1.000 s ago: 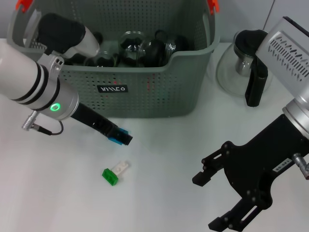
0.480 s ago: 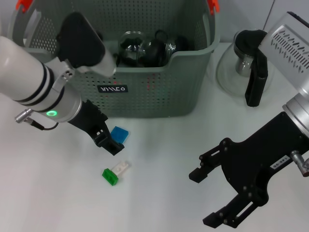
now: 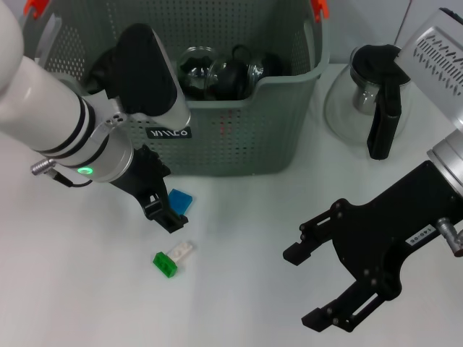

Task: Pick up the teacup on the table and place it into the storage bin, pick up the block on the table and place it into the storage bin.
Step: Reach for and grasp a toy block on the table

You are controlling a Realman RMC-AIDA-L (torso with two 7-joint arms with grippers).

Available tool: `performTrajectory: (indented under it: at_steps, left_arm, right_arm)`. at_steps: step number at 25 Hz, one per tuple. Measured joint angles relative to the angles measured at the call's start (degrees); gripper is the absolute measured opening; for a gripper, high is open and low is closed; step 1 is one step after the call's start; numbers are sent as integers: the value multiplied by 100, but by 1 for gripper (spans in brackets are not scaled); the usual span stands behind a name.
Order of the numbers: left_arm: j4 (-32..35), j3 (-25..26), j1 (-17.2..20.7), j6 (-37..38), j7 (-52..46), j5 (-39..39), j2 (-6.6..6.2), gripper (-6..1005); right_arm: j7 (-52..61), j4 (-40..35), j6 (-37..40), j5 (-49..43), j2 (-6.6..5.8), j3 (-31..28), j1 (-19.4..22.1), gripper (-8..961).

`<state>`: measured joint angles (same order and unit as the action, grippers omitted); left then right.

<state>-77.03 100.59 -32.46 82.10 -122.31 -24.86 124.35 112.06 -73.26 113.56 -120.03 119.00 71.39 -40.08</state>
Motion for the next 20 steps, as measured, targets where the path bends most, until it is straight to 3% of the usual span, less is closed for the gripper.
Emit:
performTrajectory:
  at_steps: [20]
  left_arm:
    - [342, -328, -109, -259, 1033, 309, 0, 933]
  right_arm:
    - [68, 312, -9, 4, 107, -245, -28, 882]
